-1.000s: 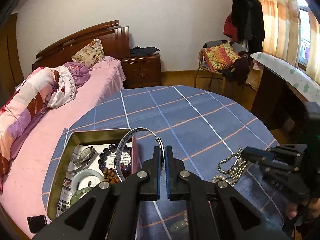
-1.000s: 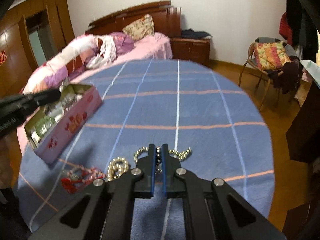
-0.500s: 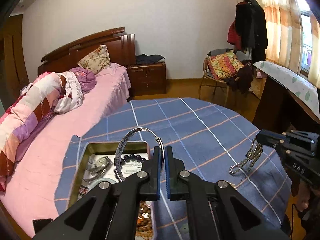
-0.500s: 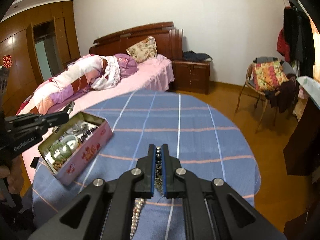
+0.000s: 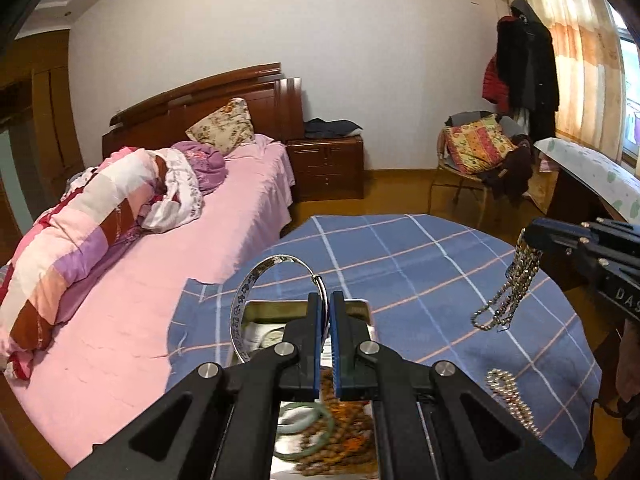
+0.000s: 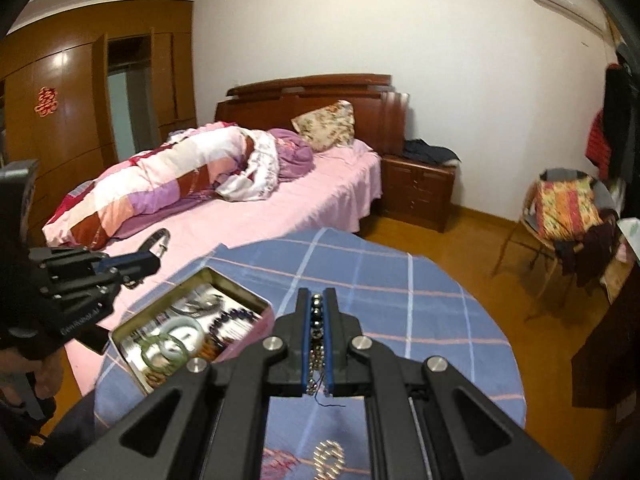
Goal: Organize jewelry
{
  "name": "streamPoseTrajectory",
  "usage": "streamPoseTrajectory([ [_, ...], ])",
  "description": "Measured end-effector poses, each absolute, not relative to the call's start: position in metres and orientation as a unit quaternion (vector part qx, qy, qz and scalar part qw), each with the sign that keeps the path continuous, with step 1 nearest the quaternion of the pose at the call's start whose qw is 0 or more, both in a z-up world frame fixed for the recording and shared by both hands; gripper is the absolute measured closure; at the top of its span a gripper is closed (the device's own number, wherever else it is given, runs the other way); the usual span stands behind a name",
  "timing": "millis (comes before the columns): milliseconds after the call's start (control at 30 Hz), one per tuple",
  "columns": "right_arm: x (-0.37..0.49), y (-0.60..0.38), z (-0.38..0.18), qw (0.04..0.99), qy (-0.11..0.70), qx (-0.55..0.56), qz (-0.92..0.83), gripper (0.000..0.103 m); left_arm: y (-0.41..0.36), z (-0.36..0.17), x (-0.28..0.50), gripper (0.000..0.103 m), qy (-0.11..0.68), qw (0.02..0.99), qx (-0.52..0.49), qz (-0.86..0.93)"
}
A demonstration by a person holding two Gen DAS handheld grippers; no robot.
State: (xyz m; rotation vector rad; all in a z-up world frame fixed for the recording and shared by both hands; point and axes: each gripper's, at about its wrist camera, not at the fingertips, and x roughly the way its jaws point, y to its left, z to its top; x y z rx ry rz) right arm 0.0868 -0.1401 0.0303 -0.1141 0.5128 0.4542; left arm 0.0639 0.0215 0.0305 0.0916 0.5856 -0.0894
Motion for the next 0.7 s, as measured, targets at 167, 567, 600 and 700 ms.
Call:
streamPoseTrajectory([
  [167,0.085,-0.112,0.037,0.936,0.243,-0.071,0.246,0.095,0.043,0.028,0.066,0.100,0.296,0.954,0.035,-0.029],
  [567,0.084,-0.049,0.034,0.920,0.243,-0.088,0.295,0.095,0.078,0.010,0.071,0.100,0.319,0.948,0.003,-0.008],
  [600,0.085,-0.045,0.033,0.918,0.245,-0.088,0.299,0.095,0.080,0.010,0.072,0.100,0.319,0.948,0.002,-0.006],
  [700,0.089,-0.034,0.028,0.915,0.248,-0.090,0.305,0.095,0.085,0.006,0.074,0.100,0.323,0.947,-0.002,-0.003],
])
